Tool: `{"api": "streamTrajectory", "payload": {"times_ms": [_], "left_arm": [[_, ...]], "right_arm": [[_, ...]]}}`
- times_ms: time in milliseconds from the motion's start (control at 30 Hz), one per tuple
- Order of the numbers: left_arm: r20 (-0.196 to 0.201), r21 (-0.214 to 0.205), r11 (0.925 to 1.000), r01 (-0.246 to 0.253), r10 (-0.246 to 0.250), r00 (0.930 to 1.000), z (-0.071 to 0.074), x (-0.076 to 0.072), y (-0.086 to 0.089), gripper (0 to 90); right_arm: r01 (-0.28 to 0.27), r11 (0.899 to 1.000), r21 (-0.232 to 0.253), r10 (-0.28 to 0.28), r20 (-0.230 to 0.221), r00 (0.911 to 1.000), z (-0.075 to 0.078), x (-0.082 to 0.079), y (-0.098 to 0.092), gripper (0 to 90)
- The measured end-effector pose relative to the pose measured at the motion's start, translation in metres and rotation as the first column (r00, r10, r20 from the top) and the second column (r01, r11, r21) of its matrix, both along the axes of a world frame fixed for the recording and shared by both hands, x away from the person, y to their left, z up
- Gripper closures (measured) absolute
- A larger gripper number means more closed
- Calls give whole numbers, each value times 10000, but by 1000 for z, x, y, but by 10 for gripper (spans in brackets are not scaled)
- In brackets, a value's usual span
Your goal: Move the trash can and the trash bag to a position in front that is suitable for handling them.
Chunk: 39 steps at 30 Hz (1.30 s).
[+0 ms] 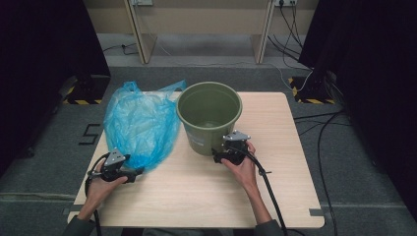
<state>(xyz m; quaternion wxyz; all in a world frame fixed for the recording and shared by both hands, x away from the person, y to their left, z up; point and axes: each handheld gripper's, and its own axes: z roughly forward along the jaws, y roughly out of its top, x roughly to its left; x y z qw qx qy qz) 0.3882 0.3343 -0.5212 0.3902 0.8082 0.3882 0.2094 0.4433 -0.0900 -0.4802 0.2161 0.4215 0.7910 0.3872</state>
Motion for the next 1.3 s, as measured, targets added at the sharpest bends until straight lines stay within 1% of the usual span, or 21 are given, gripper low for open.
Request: {"api": "streamTrajectory", "payload": {"times_ms": [133,200,367,567,667,833,1100,1300], "left_arm": [[-13,-14,10000,-2,2,10000,0,0,0,178],[-13,-26,10000,4,-4,10000,0,0,0,179],[-13,-14,10000,-6,6,10000,0,0,0,180],[-6,-34,10000,-21,21,10000,0,0,-1,181],[-13,-44,10000,-22,22,10000,0,0,0,182],[15,23,10000,-58,58,10000,0,1,0,192],[44,41,10000,-75,75,10000,0,1,0,193],[39,85,10000,-43,43,10000,0,0,0,193]], "right_arm": [[128,9999,-108,-127,94,9999,3,5,7,149],[224,9997,49,-224,80,9997,3,7,9,152],[394,9990,193,-393,-31,9992,2,11,11,150],[638,9976,251,-637,-55,9980,1,15,12,150],[737,9970,238,-736,-70,9973,1,17,13,150],[756,9971,89,-756,38,9971,2,19,16,150],[914,9957,178,-914,-43,9958,2,24,19,150],[1103,9938,127,-1104,66,9939,4,25,17,157]]}}
